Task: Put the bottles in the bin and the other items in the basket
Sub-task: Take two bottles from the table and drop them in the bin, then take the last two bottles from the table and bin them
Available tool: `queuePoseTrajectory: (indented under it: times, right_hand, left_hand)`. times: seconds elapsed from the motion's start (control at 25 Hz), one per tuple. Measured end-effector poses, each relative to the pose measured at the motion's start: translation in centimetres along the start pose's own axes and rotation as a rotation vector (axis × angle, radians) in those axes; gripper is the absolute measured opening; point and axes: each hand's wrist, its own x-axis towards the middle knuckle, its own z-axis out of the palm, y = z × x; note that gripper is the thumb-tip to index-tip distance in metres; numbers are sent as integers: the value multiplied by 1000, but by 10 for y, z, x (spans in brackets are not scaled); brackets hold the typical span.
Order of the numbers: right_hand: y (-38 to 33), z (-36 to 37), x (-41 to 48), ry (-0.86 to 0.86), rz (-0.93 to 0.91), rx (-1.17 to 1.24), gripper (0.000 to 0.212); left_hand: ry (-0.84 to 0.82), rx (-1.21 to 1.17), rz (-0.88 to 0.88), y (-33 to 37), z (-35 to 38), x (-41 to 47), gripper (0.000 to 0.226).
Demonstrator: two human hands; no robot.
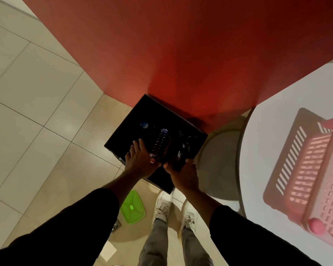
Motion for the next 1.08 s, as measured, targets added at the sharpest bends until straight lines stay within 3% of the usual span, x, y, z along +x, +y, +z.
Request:
queuePoseTrajectory:
  times: [0.24,0.48,0.6,0.76,0.96,1.08]
  right_hand:
    - [38,-2,-55,-94,-105,-266,95]
    - [52,-28,-102,-92,-197,-377,94]
    - [55,-50,-136,1,-230,-389,93]
    - [67,-74,-181,104,-267,-385,88]
    - [108,-93,-235,225,-227,-353,83]
    - [154,-97,-267,313,-108,-283,84]
  left_hand:
    - [31,290,358,-8,10,-58,94]
    - [-41,386,522,6,14,-140,98]
    - [-29,446,631,18,2,-180,89]
    - [-24,471,769,27,-6,-205,95]
    - [-62,575,907,50,-14,-233,91]
    - [-85,687,1029,69,-5,-256,92]
